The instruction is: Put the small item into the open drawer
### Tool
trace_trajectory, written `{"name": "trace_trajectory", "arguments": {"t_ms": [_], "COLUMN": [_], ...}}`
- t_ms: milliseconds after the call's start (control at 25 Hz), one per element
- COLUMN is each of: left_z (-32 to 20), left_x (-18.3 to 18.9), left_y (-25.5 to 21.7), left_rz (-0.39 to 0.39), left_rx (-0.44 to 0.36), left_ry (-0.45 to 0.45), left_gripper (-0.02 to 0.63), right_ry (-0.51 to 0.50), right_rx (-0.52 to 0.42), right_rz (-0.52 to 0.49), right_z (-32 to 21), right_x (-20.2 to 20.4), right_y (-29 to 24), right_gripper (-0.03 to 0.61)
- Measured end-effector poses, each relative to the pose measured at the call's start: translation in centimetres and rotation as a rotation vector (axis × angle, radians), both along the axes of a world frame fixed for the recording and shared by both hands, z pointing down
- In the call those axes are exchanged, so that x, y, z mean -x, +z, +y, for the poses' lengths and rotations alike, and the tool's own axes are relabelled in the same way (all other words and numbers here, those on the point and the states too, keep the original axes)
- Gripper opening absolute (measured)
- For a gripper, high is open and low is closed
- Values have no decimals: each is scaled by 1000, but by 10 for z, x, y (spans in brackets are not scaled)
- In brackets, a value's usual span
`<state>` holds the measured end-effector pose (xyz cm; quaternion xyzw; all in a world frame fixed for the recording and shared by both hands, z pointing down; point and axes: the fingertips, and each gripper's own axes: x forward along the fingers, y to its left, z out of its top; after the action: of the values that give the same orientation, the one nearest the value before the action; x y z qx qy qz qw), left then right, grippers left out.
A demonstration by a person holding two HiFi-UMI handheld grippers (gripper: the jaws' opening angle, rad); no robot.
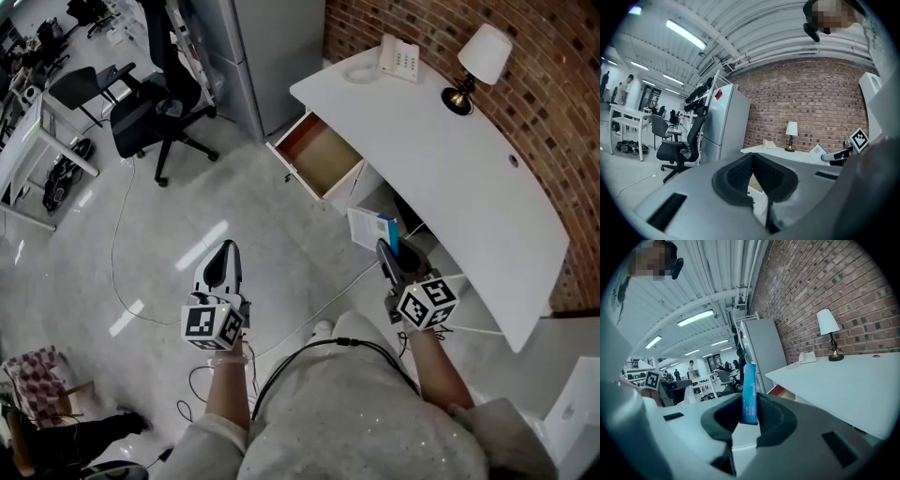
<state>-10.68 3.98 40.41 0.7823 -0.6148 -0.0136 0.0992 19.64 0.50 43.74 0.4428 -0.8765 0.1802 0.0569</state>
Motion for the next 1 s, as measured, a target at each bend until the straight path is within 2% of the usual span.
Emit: {"name": "trace_trajectory", "arguments": {"t_ms": [400, 600, 840, 1000], "left_z": [-7, -22, -61, -97], "left_x": [27, 48, 59, 52], "left_y": [4, 2, 14, 22], "left_rz": [-9, 16, 13, 4], "left_rx": [18, 12, 41, 53], "left_ry": [-94, -148, -140, -96], "left_gripper": [5, 5, 5, 5], "right_ry": [-65, -100, -86, -68], "right_rx": [9, 11, 41, 73], "right_rz": [-12, -12, -20, -10], "right_z": [-41, -71, -110, -136], "right_x": [21, 39, 56, 59], "right_y": [2, 6, 22, 37], "right_gripper": [80, 80, 80, 80]}}
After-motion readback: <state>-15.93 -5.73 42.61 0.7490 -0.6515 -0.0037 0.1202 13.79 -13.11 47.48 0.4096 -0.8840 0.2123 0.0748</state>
